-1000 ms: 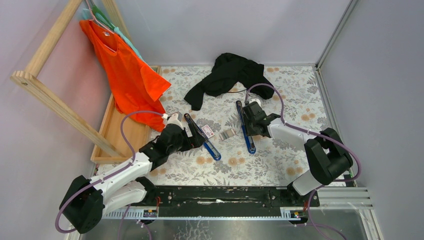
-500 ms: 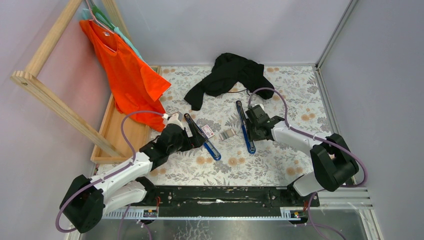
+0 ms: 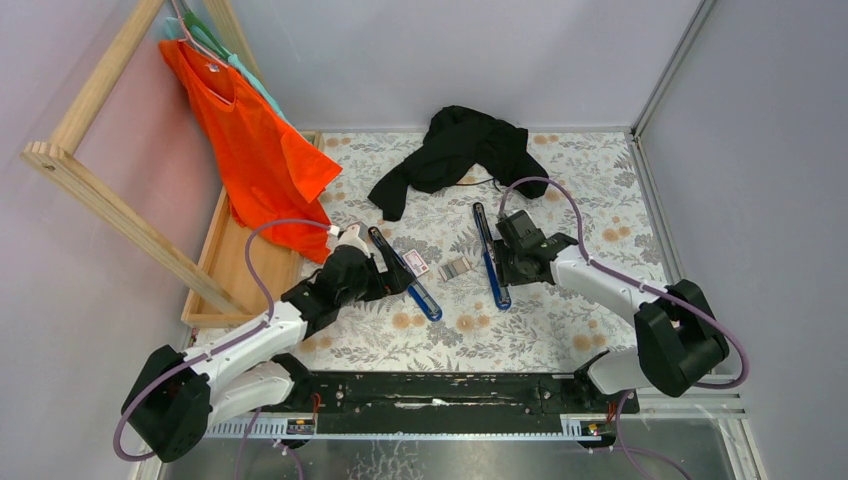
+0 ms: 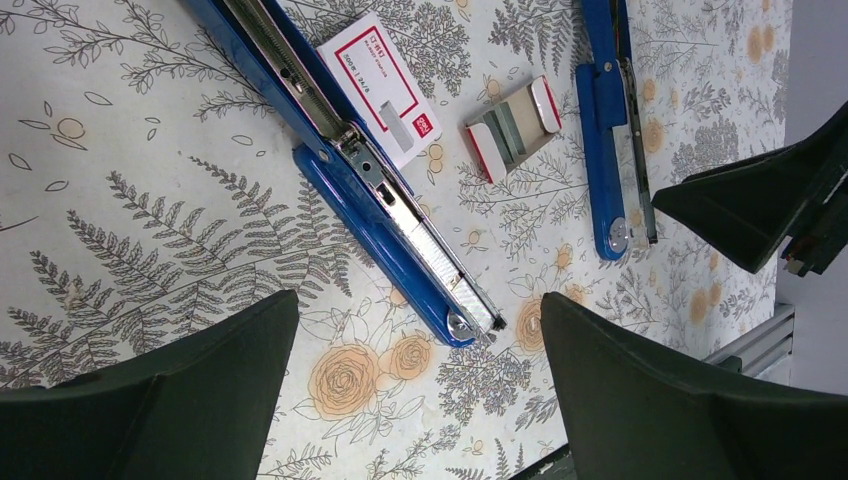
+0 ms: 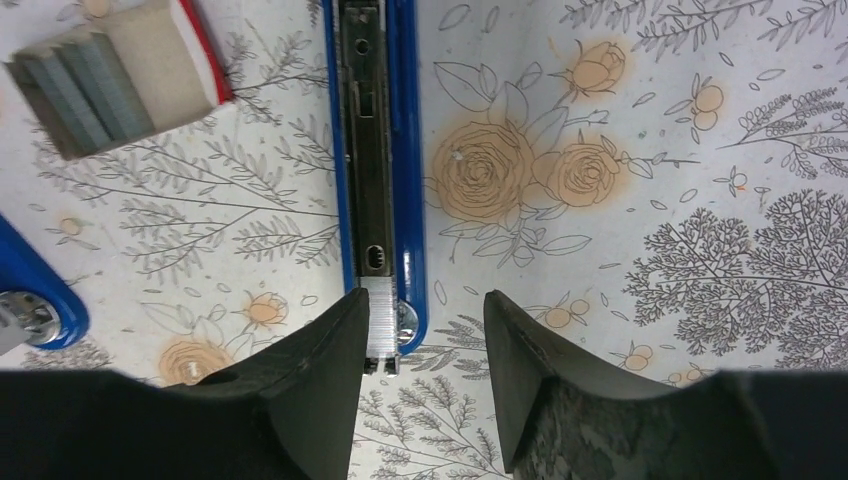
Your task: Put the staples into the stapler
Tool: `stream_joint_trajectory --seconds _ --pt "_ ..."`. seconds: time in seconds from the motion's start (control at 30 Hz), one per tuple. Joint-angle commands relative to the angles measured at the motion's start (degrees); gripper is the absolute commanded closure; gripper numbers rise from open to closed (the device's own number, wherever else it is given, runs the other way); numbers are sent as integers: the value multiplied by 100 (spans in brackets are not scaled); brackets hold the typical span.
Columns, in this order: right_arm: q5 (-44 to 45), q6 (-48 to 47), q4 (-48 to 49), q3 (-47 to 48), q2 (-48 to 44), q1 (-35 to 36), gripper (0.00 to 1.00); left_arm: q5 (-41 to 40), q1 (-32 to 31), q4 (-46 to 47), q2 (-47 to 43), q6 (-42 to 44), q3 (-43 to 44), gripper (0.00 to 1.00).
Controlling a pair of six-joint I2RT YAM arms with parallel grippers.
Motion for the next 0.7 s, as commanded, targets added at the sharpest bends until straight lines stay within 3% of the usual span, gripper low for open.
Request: stream_joint_trajectory --seconds 0.0,0.43,0.67 --pt "-407 -120 73 339 -231 -10 47 73 -6 371 20 19 147 2" --pt "-1200 -245 1279 963 855 391 59 196 -10 524 54 -81 89 3" --pt "-1220 -294 1511 1415 1684 469 73 212 0 570 30 -98 35 3"
